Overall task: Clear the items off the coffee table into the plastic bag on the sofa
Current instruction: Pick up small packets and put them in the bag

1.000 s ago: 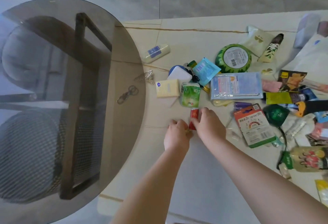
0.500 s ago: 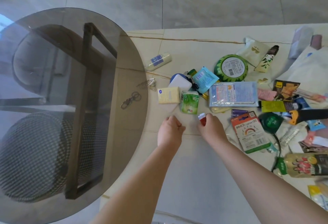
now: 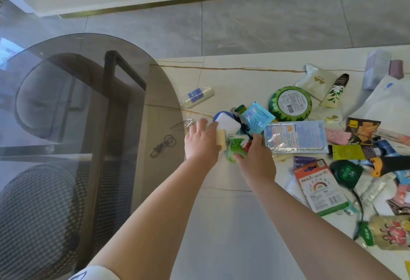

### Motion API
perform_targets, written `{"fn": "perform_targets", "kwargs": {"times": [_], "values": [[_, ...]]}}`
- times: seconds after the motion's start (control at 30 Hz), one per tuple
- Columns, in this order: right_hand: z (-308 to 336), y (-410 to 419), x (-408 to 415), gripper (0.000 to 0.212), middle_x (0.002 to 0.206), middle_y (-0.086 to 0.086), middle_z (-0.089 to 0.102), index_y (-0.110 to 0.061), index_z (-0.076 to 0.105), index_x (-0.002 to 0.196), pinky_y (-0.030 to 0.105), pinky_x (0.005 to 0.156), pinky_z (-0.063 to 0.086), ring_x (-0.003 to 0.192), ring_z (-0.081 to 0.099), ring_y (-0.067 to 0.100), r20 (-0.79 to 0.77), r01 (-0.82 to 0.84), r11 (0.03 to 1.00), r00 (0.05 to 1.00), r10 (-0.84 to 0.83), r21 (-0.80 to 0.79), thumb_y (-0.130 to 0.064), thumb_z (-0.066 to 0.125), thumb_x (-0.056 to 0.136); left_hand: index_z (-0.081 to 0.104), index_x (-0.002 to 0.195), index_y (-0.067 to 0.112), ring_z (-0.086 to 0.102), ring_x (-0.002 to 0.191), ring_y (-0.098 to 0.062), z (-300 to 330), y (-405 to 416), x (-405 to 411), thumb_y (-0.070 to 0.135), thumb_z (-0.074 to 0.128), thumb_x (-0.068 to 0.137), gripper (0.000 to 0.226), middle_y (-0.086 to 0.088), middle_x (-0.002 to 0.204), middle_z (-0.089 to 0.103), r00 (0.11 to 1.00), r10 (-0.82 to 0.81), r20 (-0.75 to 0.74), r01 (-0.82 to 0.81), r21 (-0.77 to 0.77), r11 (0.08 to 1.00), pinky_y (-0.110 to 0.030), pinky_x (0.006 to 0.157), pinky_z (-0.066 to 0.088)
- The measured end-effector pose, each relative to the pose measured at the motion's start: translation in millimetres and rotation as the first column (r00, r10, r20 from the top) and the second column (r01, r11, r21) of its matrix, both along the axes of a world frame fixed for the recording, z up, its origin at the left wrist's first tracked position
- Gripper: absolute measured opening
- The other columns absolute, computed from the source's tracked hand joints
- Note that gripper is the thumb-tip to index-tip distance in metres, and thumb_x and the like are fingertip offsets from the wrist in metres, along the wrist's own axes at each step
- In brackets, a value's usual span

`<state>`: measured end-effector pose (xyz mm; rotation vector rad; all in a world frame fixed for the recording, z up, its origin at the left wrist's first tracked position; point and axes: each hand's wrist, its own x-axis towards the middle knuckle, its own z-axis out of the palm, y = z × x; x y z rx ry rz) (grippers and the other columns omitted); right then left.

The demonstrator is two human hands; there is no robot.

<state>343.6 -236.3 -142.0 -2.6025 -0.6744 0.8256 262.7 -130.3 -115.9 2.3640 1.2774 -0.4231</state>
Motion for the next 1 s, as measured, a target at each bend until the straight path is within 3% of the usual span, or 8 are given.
{"fn": "perform_targets", "kwargs": {"times": [0.17,0.3,0.37,0.47,0.53,0.7,0.8,1.0], "values": [[-6.7,-0.7,-2.2,0.064,0.125,0.006,0.054,-0.017,0.030,0.137,0.041,0.082,0.051,0.116,0.051,0.027,0.027,-0.006,1.000,1.000,0.005,0.024,-0.025,0.066,0.084,0.042,0.135,0.027,0.039,0.126,-0.024,-7.0,4.9,-4.1,0.042,0.061,0.087,0.054,-0.002,0.132,0.046,0.999,-0.015,-0.045,0.018,0.058,0.998,-0.034,0.102,0.032],[3.0,-9.4,-1.7,0.050,0.114,0.006,0.059,-0.013,0.041,0.126,0.038,0.079,0.049,0.104,0.056,0.027,-0.090,-0.004,0.994,0.996,0.014,0.109,-0.028,0.064,0.084,0.050,0.122,0.022,0.052,0.110,-0.024,5.0,-3.4,-5.2,0.054,0.060,0.083,0.051,-0.003,0.115,0.058,0.989,0.065,-0.130,-0.067,-0.012,0.998,-0.033,0.091,0.036],[16.4,-14.4,0.6,0.037,0.104,0.007,0.060,-0.012,0.046,0.116,0.035,0.073,0.048,0.094,0.057,0.026,-0.228,0.018,0.992,0.974,0.012,0.128,-0.026,0.061,0.086,0.053,0.100,0.018,0.059,0.091,-0.024,16.1,-13.9,-5.6,0.055,0.059,0.082,0.041,-0.001,0.094,0.063,0.979,0.185,-0.087,-0.194,-0.118,0.974,-0.032,0.078,0.040],[42.8,-27.7,2.4,0.020,0.097,0.011,0.060,-0.013,0.049,0.105,0.030,0.065,0.045,0.082,0.055,0.022,-0.496,0.216,0.964,0.861,-0.111,0.158,-0.014,0.056,0.087,0.050,0.093,0.015,0.058,0.066,-0.017,37.5,-31.0,-7.4,0.047,0.063,0.083,0.036,0.004,0.069,0.055,0.873,0.485,0.055,-0.418,-0.429,0.801,-0.026,0.060,0.045],[63.7,-41.9,3.1,0.019,0.095,0.012,0.058,-0.012,0.050,0.105,0.030,0.067,0.044,0.079,0.053,0.021,-0.581,0.299,0.946,0.795,-0.174,0.125,-0.009,0.054,0.087,0.051,0.098,0.014,0.052,0.059,-0.011,57.3,-43.7,-10.8,0.042,0.063,0.086,0.033,0.004,0.071,0.052,0.809,0.584,0.064,-0.457,-0.555,0.695,-0.023,0.054,0.042],[131.8,-89.8,-1.3,0.024,0.096,0.008,0.059,-0.017,0.052,0.107,0.029,0.069,0.045,0.083,0.056,0.019,-0.635,0.408,0.909,0.726,-0.266,0.086,-0.009,0.058,0.086,0.055,0.099,0.015,0.063,0.081,-0.022,118.5,-77.7,-18.8,0.030,0.071,0.083,0.027,-0.008,0.099,0.062,0.670,0.742,-0.005,-0.469,-0.778,0.418,-0.041,0.077,0.058],[174.7,-125.2,-5.0,0.027,0.106,0.012,0.062,-0.020,0.053,0.105,0.036,0.075,0.052,0.094,0.061,0.025,-0.669,0.521,0.849,0.662,-0.338,0.086,-0.006,0.062,0.083,0.054,0.087,0.019,0.061,0.068,-0.017,164.4,-101.0,-18.1,0.022,0.073,0.081,0.021,-0.006,0.091,0.061,0.688,0.726,0.010,-0.421,-0.809,0.410,-0.035,0.064,0.057],[262.9,-204.8,-14.5,0.039,0.112,0.012,0.061,-0.014,0.050,0.118,0.033,0.067,0.056,0.101,0.060,0.028,-0.699,0.691,0.714,0.567,-0.436,0.115,-0.003,0.065,0.083,0.057,0.111,0.014,0.064,0.070,-0.015,251.9,-161.8,-13.8,0.023,0.074,0.081,0.035,-0.005,0.093,0.066,0.769,0.638,0.032,-0.306,-0.859,0.411,-0.031,0.064,0.057]]}}
